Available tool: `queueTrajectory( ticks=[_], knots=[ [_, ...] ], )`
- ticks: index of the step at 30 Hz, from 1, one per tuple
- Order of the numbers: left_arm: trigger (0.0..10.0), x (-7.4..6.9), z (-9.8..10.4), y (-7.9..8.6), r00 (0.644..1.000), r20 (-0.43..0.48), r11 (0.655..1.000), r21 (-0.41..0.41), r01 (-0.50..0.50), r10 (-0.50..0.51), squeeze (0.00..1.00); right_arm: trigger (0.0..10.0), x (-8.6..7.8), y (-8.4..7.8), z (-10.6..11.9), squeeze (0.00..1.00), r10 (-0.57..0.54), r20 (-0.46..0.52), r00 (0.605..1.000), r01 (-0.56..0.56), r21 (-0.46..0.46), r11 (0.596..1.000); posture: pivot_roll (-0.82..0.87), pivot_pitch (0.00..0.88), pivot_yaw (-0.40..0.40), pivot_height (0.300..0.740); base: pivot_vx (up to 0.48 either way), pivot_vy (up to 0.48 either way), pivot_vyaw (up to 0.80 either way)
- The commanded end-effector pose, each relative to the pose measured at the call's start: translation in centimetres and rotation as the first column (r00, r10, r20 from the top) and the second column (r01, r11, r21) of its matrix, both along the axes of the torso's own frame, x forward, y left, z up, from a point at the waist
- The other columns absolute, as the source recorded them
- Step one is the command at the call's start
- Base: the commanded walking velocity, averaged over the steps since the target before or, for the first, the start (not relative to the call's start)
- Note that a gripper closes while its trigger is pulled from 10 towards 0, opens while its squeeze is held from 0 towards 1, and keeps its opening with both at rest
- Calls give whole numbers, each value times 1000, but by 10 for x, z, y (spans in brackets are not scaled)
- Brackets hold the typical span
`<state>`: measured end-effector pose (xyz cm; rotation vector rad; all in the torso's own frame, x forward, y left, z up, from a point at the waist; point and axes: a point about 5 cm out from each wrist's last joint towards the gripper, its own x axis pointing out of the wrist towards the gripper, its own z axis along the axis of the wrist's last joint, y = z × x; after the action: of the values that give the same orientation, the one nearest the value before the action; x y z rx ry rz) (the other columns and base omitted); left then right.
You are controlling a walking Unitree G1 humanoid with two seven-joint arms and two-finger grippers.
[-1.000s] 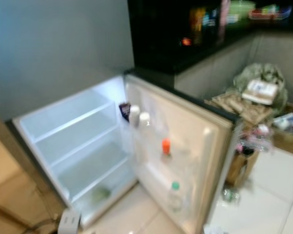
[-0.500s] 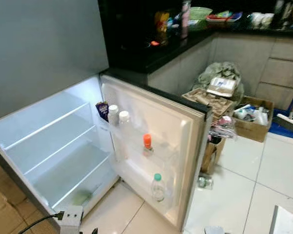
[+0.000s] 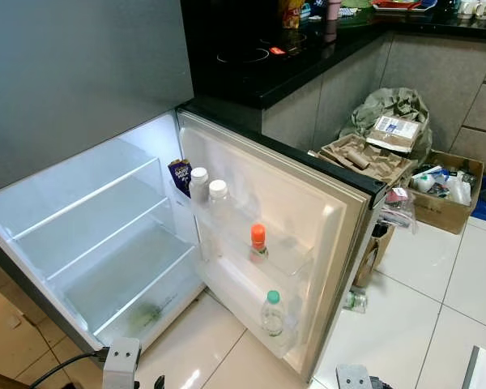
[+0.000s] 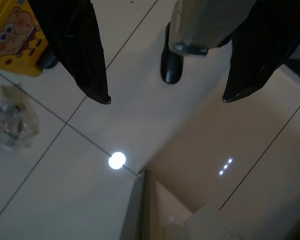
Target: Restocking fridge
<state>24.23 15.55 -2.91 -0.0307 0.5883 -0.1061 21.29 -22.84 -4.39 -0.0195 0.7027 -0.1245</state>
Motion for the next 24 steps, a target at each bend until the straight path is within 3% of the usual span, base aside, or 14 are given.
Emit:
queueTrajectory(
  ticks=[1,3,6,18,22,23,24],
  knots=[
    [10000,-4,-3,2,1000,-19,1000,23,5,-4,0,10000,-2,-2,0,0,-23,10,1000,23,0,1000,-53,116,72,717,0,-454,0],
    [10000,-3,-3,2,1000,-17,1000,26,1,-1,0,10000,1,-5,4,0,-35,37,999,35,-4,999,-54,117,73,717,0,-467,0],
    [10000,-2,-2,3,999,-8,999,13,-37,37,0,10000,4,-8,7,0,-45,54,998,45,-8,999,-54,118,73,717,0,0,0],
    [10000,-1,0,4,999,4,999,18,-38,38,0,10000,7,-15,11,0,-70,79,994,72,-23,997,-50,124,72,717,0,0,0],
    [10000,0,1,4,999,9,999,19,-41,40,0,10000,12,-23,16,0,-102,101,990,110,-81,991,-50,127,74,717,0,0,0],
    [10000,1,2,4,999,16,999,15,-42,42,0,10000,17,-39,22,0,-144,98,985,159,-176,971,-45,130,79,717,0,0,0],
    [10000,1,2,4,999,16,999,15,-42,42,0,10000,17,-39,22,0,-144,98,985,159,-176,971,-45,130,79,717,0,0,0]
  ],
)
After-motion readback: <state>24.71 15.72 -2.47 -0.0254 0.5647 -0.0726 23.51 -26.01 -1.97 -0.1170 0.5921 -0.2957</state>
